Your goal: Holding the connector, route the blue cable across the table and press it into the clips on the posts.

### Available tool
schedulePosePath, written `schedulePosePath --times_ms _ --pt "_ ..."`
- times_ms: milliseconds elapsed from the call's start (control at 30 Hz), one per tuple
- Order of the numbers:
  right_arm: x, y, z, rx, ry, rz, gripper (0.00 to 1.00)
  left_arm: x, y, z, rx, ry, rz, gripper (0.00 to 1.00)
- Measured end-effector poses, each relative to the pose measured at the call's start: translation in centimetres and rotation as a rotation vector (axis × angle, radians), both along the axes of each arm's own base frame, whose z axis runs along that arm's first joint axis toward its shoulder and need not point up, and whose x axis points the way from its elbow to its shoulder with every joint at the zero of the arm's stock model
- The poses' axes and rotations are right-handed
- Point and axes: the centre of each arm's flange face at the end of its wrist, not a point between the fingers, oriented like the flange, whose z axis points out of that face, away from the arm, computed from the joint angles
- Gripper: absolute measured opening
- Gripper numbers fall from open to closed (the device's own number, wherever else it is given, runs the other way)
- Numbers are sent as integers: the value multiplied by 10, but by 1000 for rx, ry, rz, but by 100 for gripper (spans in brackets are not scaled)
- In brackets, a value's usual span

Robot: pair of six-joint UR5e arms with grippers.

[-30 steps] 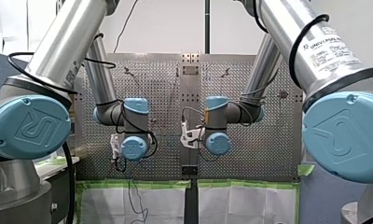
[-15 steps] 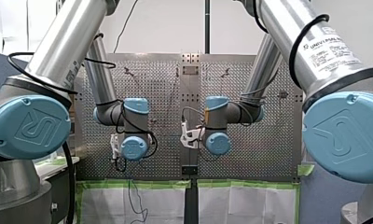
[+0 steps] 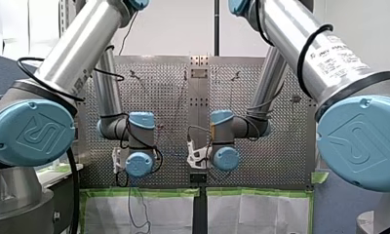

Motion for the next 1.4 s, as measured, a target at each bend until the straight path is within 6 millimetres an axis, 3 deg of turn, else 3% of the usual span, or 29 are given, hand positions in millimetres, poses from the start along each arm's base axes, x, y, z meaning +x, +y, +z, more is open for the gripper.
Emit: schedulePosePath --times_ms 1167,1400 --pt "-2 2 -4 21 22 1 0 -1 1 -6 9 12 1 0" --pt "12 10 19 7 4 48 0 -1 7 2 12 12 12 0"
